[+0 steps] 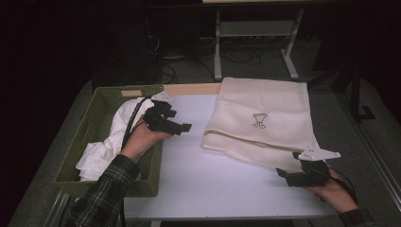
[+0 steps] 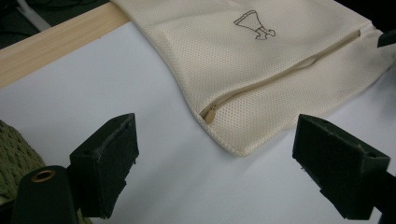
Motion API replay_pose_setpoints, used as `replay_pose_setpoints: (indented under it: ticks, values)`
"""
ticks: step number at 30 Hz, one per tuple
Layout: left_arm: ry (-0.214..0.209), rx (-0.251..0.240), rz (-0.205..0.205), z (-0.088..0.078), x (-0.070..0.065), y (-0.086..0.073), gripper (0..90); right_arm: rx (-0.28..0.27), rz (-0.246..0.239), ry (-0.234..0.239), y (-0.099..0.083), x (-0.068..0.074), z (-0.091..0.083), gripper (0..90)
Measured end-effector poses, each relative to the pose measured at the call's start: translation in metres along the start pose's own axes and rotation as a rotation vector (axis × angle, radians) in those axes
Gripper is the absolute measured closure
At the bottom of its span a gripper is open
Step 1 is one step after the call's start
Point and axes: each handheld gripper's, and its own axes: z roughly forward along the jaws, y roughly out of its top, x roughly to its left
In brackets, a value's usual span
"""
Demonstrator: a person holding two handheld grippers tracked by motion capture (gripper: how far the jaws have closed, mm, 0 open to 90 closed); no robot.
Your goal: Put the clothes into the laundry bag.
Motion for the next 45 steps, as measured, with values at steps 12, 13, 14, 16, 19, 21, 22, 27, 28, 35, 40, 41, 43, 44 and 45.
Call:
replay_pose_setpoints:
  ticks: [12, 13, 14, 16, 19, 21, 22, 27, 28, 35, 40, 41, 43, 44, 45]
  values:
    - [0.046, -0.027, -0.019, -0.035, 0.031, -0.001, 13.6, 0.0, -0.002, -0.006, 0.0, -0.001, 0.001, 13.0]
    - [0.05, -0.031, -0.028, -0.038, 0.034, -0.002, 13.6, 0.001, -0.003, -0.006, 0.0, 0.0, 0.001, 13.0]
    - [0.056, -0.035, -0.032, -0.041, 0.037, -0.003, 13.6, 0.001, -0.005, -0.006, 0.0, -0.001, 0.001, 13.0]
    - [0.069, -0.036, -0.039, -0.048, 0.043, -0.005, 13.6, 0.002, -0.006, -0.008, -0.001, -0.001, 0.001, 13.0]
    - [0.081, -0.039, -0.046, -0.056, 0.049, -0.008, 13.6, 0.001, -0.006, -0.007, -0.001, -0.001, 0.001, 13.0]
    - [0.096, -0.022, -0.047, -0.06, 0.054, -0.011, 13.6, 0.002, -0.008, -0.006, -0.001, -0.001, 0.002, 13.0]
    - [0.105, -0.017, -0.05, -0.062, 0.058, -0.013, 13.3, 0.002, -0.009, -0.006, -0.001, -0.001, 0.002, 12.7]
    - [0.124, -0.015, -0.084, -0.07, 0.073, -0.022, 12.2, 0.006, -0.006, -0.008, -0.001, -0.001, 0.002, 12.6]
    - [0.13, -0.011, -0.087, -0.071, 0.074, -0.023, 12.1, 0.007, -0.006, -0.008, -0.001, -0.001, 0.003, 12.5]
    - [0.179, 0.027, -0.114, -0.084, 0.091, -0.034, 11.9, 0.011, -0.005, -0.007, -0.002, -0.001, 0.004, 12.1]
    - [0.2, 0.04, -0.118, -0.088, 0.094, -0.039, 11.9, 0.011, -0.007, -0.006, -0.001, 0.0, 0.004, 11.8]
    - [0.203, 0.043, -0.12, -0.088, 0.094, -0.04, 11.9, 0.011, -0.006, -0.006, -0.002, 0.0, 0.004, 11.7]
    - [0.208, 0.054, -0.126, -0.087, 0.095, -0.043, 11.9, 0.011, -0.006, -0.007, -0.002, 0.0, 0.004, 11.6]
    - [0.207, 0.062, -0.127, -0.086, 0.095, -0.045, 11.9, 0.011, -0.006, -0.008, -0.002, 0.0, 0.004, 11.4]
    - [0.207, 0.074, -0.127, -0.085, 0.095, -0.047, 11.9, 0.01, -0.007, -0.007, -0.001, 0.0, 0.004, 11.4]
